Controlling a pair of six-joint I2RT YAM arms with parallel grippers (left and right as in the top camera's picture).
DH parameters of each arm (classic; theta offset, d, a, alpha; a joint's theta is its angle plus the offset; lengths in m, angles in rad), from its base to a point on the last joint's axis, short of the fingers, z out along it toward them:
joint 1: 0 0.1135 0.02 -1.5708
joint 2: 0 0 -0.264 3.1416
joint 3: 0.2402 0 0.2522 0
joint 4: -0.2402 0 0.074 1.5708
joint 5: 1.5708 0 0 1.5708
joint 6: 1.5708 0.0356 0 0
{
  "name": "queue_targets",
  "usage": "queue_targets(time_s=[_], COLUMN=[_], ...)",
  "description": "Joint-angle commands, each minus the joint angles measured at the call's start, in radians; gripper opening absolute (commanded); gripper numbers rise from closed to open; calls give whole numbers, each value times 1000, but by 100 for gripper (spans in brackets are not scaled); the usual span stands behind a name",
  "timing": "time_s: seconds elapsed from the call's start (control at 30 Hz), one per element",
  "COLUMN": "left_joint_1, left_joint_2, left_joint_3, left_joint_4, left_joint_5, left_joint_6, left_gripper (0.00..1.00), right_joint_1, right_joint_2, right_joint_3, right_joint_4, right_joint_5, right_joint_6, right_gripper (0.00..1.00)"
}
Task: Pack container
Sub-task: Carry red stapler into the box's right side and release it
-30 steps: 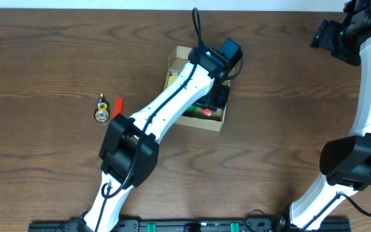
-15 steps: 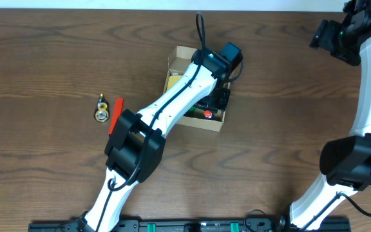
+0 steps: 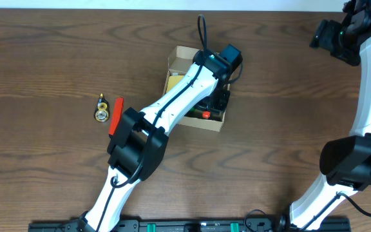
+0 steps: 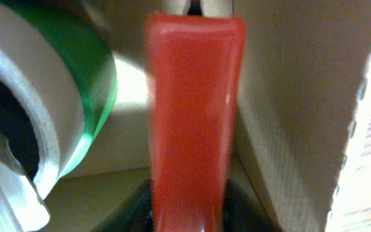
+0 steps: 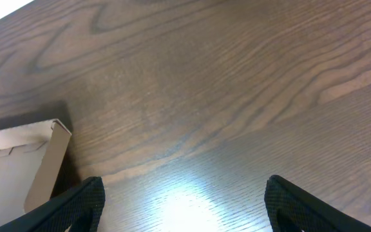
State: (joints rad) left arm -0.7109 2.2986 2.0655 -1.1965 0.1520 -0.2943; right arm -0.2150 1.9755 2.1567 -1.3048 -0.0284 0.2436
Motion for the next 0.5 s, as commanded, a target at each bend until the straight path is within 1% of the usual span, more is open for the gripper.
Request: queue_targets(time_s=[0.0, 0.07, 0.1, 0.17, 0.27, 0.37, 0.47], left_joint_1=[-5, -5, -5, -3, -1, -1, -1], left_joint_2=[5, 4, 4, 3, -4, -7, -8], left_joint_3=[-2, 2, 8, 27, 84, 200, 331], left_joint_4=[-6, -14, -22, -37, -83, -175, -270], left_joint_5=[3, 3, 2, -2, -33, -119, -191], left_joint_6=[7, 11, 11, 12, 26, 30, 38], left_gripper=[46, 59, 61, 61, 54, 51, 52], right_joint_1=[13, 13, 13, 14, 14, 14, 14], right_joint_2=[7, 7, 7, 7, 7, 7, 7], right_joint_3=[-7, -7, -7, -7, -7, -7, -7], right_joint_4=[-2, -2, -2, -1, -2, -1, -2], right_joint_5=[-6, -7, -7, -7, -7, -7, -7], right_joint_6=[-13, -13, -13, -13, -13, -13, -13], right_gripper=[81, 82, 82, 81, 81, 82, 81])
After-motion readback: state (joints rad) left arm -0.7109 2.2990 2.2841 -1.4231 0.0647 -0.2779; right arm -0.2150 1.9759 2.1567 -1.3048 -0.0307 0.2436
